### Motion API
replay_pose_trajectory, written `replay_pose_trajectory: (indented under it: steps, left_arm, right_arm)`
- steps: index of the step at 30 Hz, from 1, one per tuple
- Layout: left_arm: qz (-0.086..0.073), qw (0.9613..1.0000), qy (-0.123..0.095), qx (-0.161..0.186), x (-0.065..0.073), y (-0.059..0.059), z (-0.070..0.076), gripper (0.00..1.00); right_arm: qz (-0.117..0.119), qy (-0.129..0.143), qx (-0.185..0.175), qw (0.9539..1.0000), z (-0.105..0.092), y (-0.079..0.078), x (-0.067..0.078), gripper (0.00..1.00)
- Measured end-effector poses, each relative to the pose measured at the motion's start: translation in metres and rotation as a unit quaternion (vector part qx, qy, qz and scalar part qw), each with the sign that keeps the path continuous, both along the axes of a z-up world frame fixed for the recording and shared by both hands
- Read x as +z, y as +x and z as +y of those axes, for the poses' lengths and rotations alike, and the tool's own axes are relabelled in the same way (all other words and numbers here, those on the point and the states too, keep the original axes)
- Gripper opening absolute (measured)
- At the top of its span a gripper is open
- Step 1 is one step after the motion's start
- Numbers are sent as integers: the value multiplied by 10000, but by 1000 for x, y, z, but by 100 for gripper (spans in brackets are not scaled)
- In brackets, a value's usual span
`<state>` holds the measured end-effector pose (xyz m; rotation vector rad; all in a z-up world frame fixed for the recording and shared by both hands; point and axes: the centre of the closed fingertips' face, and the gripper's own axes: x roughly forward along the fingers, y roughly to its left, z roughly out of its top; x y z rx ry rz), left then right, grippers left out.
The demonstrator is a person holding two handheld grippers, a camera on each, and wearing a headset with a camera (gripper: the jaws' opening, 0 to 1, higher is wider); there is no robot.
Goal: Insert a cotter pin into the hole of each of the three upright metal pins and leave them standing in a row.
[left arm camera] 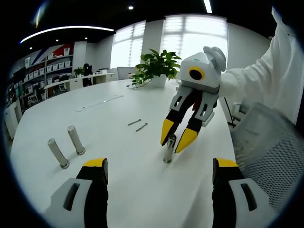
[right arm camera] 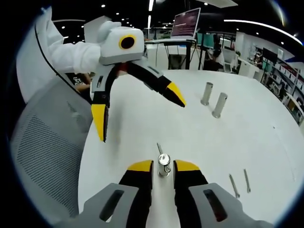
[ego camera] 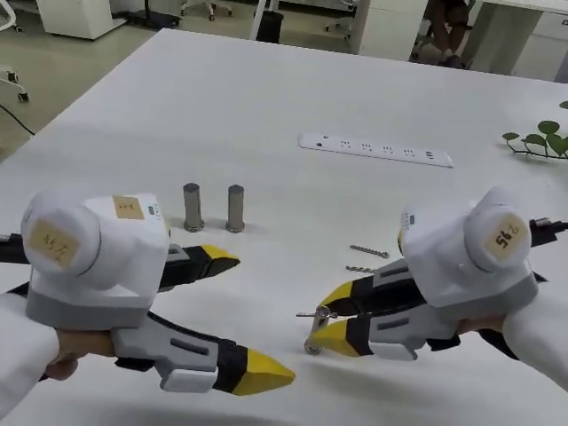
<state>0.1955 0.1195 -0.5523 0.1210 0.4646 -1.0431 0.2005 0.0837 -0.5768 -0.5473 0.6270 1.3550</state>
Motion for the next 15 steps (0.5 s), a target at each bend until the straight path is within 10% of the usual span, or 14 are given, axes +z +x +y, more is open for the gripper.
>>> replay_pose_trajectory:
  steps: [15]
  left_arm:
    - [188,9993,-59,303,0,-7,13,99]
  right_arm:
    - [67,-37,129,9999,2,-2,-7,4]
